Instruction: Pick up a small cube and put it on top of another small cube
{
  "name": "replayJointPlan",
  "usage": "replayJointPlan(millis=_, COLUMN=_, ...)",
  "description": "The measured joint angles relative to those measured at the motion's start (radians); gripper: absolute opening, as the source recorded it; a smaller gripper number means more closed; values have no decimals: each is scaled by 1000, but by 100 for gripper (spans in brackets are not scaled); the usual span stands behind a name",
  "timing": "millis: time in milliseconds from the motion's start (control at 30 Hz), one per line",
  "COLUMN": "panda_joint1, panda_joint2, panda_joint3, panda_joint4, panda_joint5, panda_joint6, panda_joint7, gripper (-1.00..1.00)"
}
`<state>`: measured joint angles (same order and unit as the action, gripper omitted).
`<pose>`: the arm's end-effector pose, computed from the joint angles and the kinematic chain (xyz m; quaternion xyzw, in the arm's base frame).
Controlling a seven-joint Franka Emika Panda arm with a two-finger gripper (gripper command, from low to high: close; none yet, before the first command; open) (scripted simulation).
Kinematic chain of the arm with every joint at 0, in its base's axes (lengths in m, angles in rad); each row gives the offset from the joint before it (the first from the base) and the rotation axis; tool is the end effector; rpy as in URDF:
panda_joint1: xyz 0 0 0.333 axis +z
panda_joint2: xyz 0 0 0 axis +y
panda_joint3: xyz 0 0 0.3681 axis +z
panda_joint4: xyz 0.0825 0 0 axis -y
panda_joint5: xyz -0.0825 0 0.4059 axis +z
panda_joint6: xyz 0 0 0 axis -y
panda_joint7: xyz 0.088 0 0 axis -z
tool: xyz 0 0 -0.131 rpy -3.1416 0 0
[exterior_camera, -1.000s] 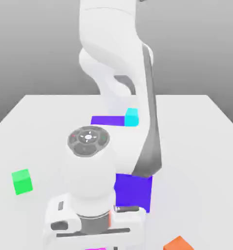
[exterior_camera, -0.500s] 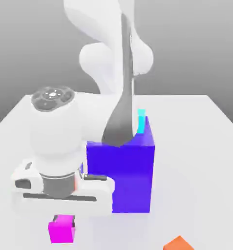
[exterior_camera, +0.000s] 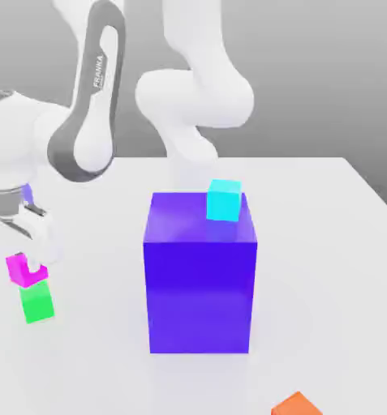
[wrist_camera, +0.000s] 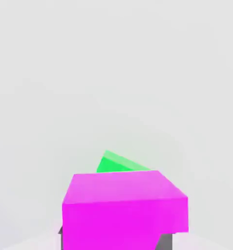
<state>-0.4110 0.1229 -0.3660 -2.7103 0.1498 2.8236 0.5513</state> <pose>0.2889 -0.2998 0.1983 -0.7425 0.6699 -0.0010 0.0014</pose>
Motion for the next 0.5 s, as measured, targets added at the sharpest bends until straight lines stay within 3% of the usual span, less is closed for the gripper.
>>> replayJointPlan(millis=33, panda_joint1=-9, panda_joint2=28, panda_joint3=16, panda_joint4=2, panda_joint5=35, panda_joint6=23, panda_joint7=-25, gripper=100)
replayJointPlan(millis=267, panda_joint1=-10, panda_joint2=34, panda_joint3=18, panda_joint4=2, panda_joint5=43, panda_joint6=29, panda_joint7=-31, gripper=100)
replayJointPlan(millis=500, panda_joint1=-25, panda_joint2=-154, panda_joint3=-18, panda_joint4=-10, panda_joint5=-170, panda_joint6=-131, panda_joint7=122, gripper=100)
